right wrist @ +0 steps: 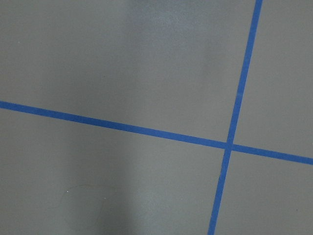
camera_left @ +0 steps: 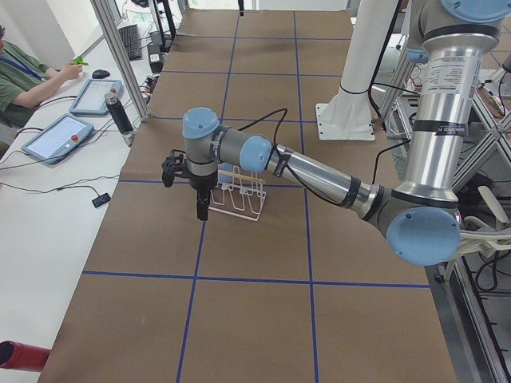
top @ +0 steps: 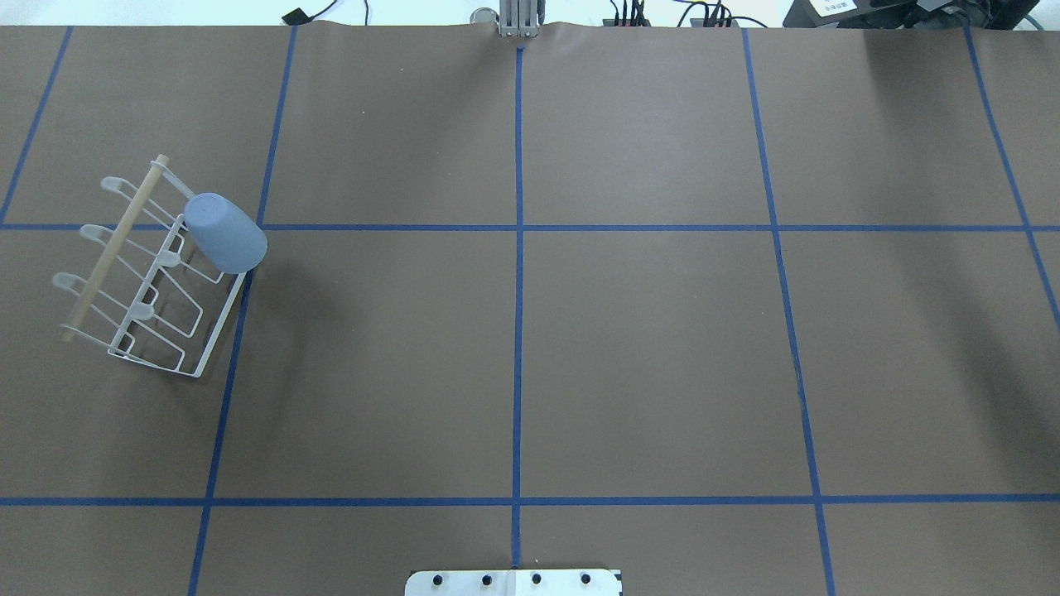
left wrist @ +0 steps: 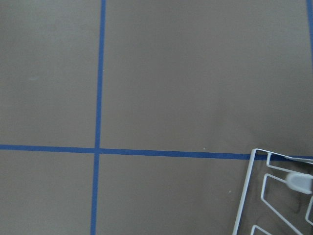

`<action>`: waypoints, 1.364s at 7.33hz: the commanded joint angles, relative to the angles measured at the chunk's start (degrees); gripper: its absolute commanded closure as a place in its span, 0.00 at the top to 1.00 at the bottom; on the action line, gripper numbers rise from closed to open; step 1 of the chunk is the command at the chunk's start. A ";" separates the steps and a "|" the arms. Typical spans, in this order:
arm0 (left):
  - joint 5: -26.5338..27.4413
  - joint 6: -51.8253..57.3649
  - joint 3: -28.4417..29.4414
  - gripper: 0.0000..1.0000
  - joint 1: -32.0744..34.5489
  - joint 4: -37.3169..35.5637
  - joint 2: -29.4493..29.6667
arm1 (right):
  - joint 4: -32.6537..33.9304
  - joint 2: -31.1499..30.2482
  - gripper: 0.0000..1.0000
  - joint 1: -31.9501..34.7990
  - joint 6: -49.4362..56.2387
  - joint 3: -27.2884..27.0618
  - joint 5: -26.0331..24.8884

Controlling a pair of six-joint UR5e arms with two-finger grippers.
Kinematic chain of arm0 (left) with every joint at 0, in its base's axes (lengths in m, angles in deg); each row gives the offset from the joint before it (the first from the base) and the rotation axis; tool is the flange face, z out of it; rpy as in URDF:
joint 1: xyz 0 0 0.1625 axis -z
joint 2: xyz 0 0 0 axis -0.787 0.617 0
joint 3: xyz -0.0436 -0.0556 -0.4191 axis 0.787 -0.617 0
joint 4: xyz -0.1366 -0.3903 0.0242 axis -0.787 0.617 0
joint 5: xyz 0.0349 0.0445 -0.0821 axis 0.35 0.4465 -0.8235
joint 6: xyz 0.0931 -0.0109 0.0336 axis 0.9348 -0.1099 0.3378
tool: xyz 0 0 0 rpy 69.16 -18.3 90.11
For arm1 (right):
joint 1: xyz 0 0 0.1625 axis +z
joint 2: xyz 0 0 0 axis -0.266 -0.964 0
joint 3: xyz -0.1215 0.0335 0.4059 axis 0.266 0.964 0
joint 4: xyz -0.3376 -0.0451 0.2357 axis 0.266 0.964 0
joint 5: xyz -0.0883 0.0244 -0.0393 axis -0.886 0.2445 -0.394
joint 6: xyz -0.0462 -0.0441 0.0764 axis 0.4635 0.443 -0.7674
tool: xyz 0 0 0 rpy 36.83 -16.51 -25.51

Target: Hang cup on cup holder

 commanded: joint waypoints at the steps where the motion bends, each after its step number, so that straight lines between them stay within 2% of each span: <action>1: -3.41 4.33 4.16 0.98 4.97 1.12 -3.26 | -0.01 -3.38 1.00 3.22 0.44 0.10 2.13; 3: -2.97 4.95 5.31 0.98 4.89 1.65 -5.37 | -0.10 -5.76 1.00 5.43 0.62 -0.34 3.91; 5: -2.88 15.26 7.07 0.98 5.07 2.53 -7.04 | -0.10 -6.99 1.00 6.75 0.62 -0.69 3.82; 7: -2.97 16.11 7.86 0.98 4.98 2.88 -8.72 | -0.10 -6.82 1.00 7.55 0.62 -0.87 3.74; 10: -2.80 16.11 8.48 0.98 4.89 2.88 -8.20 | 0.52 -7.34 1.00 7.81 0.62 -1.48 3.91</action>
